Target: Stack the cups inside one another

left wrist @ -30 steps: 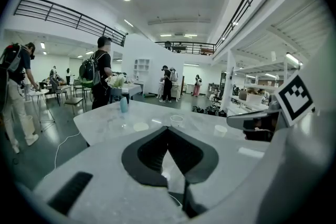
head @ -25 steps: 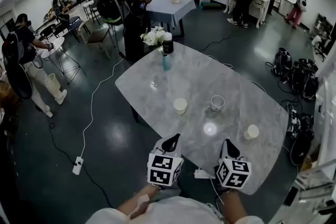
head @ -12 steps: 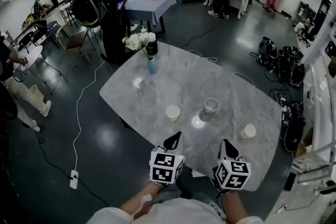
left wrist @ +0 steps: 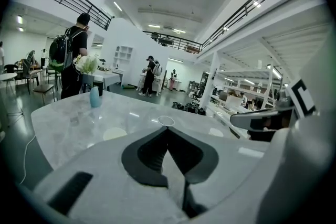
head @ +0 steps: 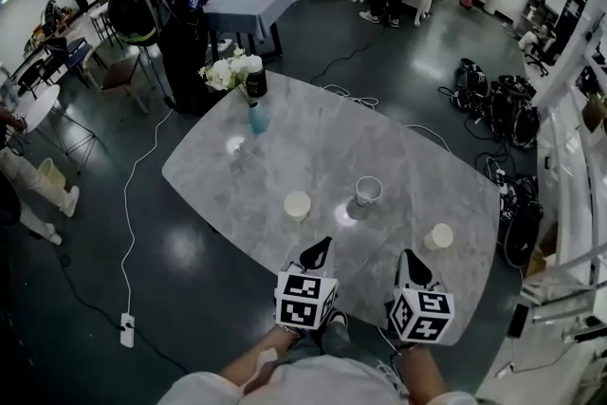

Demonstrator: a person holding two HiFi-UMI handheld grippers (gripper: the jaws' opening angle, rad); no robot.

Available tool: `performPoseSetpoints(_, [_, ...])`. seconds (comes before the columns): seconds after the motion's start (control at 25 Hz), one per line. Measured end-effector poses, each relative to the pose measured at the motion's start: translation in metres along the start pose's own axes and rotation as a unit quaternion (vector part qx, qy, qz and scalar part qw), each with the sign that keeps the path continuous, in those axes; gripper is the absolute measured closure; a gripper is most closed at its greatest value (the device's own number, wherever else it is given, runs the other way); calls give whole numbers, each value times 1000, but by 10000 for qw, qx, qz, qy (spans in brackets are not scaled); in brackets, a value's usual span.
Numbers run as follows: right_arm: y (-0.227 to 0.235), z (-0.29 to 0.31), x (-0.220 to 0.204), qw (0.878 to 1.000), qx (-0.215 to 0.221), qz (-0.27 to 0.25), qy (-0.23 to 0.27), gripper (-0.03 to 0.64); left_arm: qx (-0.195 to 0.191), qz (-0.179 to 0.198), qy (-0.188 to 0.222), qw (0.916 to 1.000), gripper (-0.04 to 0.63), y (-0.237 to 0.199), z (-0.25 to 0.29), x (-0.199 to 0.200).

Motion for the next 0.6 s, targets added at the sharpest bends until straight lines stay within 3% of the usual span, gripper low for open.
performPoseSetpoints(0.6, [38,5,-10,9996,14,273,-4,609,-228,261,-214,9992,600,42,42,0])
Point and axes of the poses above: the fingertips, and each gripper's own axes: z forward along the fingers, y to its right, x out of its top, the point moved 1 cm from there along -z, backward along the fingers, and after that the axes turned 2 degrees about -x, right-handed, at the moved point
